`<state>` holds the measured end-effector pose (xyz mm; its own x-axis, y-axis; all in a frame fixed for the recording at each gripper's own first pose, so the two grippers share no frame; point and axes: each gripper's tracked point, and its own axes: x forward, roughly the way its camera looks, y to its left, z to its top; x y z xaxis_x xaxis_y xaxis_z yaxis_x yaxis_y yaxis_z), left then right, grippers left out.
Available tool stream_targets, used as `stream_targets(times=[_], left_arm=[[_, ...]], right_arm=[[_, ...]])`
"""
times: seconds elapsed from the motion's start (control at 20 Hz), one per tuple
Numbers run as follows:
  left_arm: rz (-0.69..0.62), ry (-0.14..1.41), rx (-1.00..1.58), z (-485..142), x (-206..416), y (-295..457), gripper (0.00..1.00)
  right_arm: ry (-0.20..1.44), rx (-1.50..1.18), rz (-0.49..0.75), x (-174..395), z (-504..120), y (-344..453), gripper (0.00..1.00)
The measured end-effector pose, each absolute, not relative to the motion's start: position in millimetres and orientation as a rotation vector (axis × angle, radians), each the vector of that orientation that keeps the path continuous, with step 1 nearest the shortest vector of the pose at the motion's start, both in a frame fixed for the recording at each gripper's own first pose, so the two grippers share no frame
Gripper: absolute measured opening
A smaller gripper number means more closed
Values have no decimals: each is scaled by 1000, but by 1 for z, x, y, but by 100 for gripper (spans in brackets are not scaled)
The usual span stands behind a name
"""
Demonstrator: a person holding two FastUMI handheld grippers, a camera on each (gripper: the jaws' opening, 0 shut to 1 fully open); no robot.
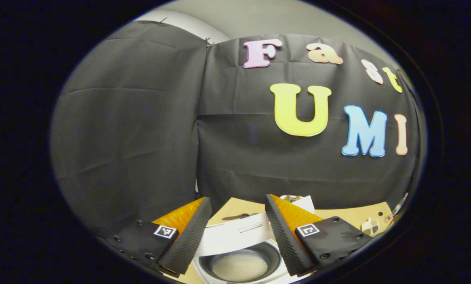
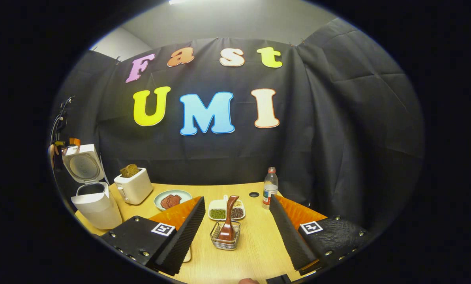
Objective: Close the left gripper, press the button to open the rice cooker; take a wooden spoon from the chopstick holder with the right hand, scoop a spoonful of rice and pour it into the rice cooker, then put the wooden spoon back into the chopstick holder.
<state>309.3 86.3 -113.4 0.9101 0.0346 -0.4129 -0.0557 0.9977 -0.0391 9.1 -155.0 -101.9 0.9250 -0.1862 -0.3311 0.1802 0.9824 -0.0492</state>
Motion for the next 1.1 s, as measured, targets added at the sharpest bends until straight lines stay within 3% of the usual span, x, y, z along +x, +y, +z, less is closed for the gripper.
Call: stream_targets(times=[0.3, 0.45, 0.5, 0.8, 1.1], left_arm=[[22, 460, -73, -146, 262, 67, 95], [17, 473, -71, -162, 244, 58, 92], [15, 480, -71, -168, 239, 54, 98], [18, 539, -95, -205, 214, 46, 92], [17, 553, -50, -230, 197, 39, 94]], right_arm=[[352, -16, -155, 15, -106, -155, 99], [357, -23, -142, 17, -108, -155, 99], [356, -21, -140, 17, -107, -155, 99], [352, -18, -151, 11, -108, -161, 99], [363, -23, -160, 5, -113, -163, 99]])
